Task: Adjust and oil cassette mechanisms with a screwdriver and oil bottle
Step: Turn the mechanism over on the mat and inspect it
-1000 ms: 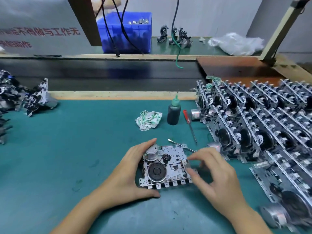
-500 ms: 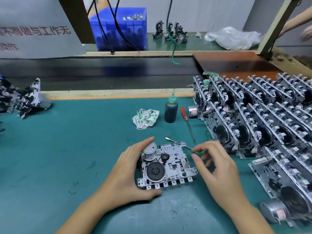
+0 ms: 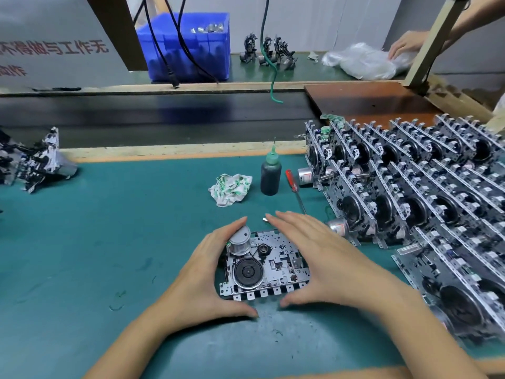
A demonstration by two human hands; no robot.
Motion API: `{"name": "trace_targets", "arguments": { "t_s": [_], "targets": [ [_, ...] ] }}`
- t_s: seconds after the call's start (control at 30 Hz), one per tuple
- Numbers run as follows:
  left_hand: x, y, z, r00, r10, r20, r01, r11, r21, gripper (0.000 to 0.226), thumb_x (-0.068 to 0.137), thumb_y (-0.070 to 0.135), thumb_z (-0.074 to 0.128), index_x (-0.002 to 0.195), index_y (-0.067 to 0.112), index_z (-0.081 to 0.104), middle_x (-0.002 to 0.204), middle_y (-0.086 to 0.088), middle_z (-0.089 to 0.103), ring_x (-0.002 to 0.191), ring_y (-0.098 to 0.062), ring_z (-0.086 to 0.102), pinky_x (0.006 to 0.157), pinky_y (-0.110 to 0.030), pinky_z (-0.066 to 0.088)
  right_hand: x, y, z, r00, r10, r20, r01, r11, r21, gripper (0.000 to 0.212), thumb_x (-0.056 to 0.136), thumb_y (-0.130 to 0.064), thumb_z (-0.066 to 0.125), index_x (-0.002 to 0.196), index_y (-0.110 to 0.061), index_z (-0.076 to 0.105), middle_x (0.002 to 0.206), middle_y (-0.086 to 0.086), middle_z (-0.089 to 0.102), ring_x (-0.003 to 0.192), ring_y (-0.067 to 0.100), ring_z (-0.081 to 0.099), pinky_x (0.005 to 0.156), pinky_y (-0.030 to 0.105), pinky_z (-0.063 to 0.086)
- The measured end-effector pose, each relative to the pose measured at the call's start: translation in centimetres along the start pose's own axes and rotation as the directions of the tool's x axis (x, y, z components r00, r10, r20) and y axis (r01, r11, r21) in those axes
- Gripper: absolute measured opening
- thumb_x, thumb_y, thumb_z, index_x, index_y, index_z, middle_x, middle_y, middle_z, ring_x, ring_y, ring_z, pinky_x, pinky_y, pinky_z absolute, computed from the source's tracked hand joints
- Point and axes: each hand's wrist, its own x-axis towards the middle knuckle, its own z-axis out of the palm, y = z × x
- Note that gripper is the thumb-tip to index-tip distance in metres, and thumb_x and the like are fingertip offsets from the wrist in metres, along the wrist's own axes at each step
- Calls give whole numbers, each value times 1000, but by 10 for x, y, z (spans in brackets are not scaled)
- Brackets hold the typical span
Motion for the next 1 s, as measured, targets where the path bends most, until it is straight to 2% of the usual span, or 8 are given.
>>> {"name": "trace_targets", "arguments": {
  "t_s": [0.27, 0.4, 0.57, 0.63, 0.7, 0.8, 0.93, 1.0],
  "targets": [
    [0, -1, 3, 998, -33, -55, 31, 999, -34, 116, 49, 50, 85, 138, 61, 12, 140, 30, 31, 133, 1, 35, 109, -27, 34, 23, -8, -8, 998, -52, 20, 55, 967, -250, 104, 55, -63, 73, 141, -20, 32, 133, -7, 48, 120, 17, 48, 95, 31, 42],
    [7, -3, -7, 986, -164, -23, 143, 916, -375, 130, 42, 70, 81, 148, 37, 12, 155, 15, 20, 142, -4, 21, 118, -37, 20, 17, -6, -19, 1000, 3, -21, 0, 991, 133, 88, 55, -56, 80, 132, -33, 46, 121, -21, 60, 110, 4, 56, 90, 23, 44],
    [21, 15, -12, 964, -24, 264, 248, 431, -868, 125, 51, 83, 66, 136, -7, 44, 127, -30, 55, 117, -37, 52, 105, -48, 33, 17, -19, -16, 992, -85, 92, -64, 285, 956, 28, 67, -21, 72, 93, -29, 72, 91, -18, 72, 90, -4, 65, 77, 11, 48],
    [30, 13, -6, 951, -77, 298, 308, 194, -931, 131, 37, 85, 70, 125, -10, 50, 58, -14, 58, 68, -20, 56, 79, -37, 42, 24, -27, -7, 972, -198, 128, -130, 2, 991, 46, 68, -40, 77, 106, -16, 66, 97, -6, 73, 95, 7, 66, 83, 20, 52],
    [44, 18, 3, 940, -56, 336, 339, 62, -939, 117, 47, 89, 59, 123, 0, 58, 53, -2, 53, 76, -11, 49, 83, -38, 45, 27, -29, -1, 956, -230, 184, -209, -89, 974, 75, 63, -55, 77, 114, -7, 50, 105, -5, 70, 101, 10, 64, 87, 23, 50],
    [48, 16, 4, 958, 31, 284, 285, -11, -959, 109, 68, 78, 56, 142, 0, 38, 142, -19, 45, 133, -32, 41, 115, -52, 18, 29, -18, 7, 988, -21, 152, -142, 237, 961, 32, 79, -33, 74, 95, -8, 63, 88, -9, 70, 83, 3, 65, 76, 16, 48],
    [47, 2, -7, 980, 25, 198, 199, -97, -975, 92, 72, 55, 74, 139, 1, 42, 142, -29, 38, 130, -41, 42, 110, -52, 31, 31, 1, 14, 868, 364, -337, -37, 726, 687, 17, 82, -32, 70, 69, -23, 70, 64, -5, 64, 61, 11, 54, 61, 31, 45],
    [50, 0, -7, 990, -51, 131, 128, -60, -990, 84, 68, 46, 80, 134, 3, 51, 139, -29, 44, 126, -44, 45, 104, -55, 39, 35, 0, 20, 805, 296, -514, -166, 944, 284, 13, 82, -26, 72, 78, -16, 65, 69, -3, 57, 66, 16, 50, 59, 32, 41]
  ]
}}
